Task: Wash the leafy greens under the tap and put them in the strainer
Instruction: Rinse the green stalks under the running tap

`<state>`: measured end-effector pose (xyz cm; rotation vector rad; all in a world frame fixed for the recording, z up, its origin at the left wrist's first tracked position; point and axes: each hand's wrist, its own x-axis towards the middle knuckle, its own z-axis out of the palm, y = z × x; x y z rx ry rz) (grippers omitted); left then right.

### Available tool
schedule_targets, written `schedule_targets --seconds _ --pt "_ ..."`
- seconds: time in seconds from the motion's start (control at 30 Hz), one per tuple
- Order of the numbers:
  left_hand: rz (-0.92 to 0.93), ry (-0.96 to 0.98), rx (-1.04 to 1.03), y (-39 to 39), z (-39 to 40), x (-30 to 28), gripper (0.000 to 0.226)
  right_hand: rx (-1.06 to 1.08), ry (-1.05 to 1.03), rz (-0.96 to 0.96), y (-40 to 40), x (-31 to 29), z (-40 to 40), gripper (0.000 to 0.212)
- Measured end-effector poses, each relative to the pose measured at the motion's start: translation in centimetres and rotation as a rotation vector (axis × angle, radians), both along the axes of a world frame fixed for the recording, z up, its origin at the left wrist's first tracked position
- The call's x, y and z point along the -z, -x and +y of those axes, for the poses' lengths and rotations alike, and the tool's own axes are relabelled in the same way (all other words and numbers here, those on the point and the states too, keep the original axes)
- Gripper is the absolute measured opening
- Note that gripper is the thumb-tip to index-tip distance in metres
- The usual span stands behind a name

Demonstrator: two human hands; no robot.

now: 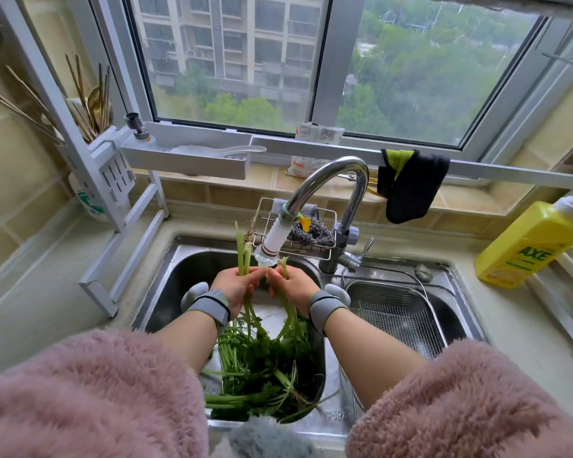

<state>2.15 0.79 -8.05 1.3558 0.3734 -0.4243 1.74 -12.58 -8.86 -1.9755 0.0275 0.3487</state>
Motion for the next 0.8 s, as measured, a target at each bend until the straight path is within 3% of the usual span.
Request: schedule_targets --seconds 0.37,0.6,0.7,0.8 --pt "-0.064 -0.010 -0.224 -1.5 0.5 -0.1 0.018 -0.089 0.141 0.038 0.5 1.1 -1.6 0.028" --pt "-0.087 0.002 -0.191 -2.8 1.7 0.1 0.003 -0.074 0.103 0.055 1.1 1.2 -1.8 0.035" --pt "-0.090 0.068 -0.285 -3.1 2.0 -1.1 0.015 -0.159 0.173 0.064 1.4 1.5 -2.3 0.024" --pt "-0.138 0.100 -0.343 -3.4 2.8 -2.0 0.020 -0.136 0.143 0.072 1.6 1.6 -2.4 0.030"
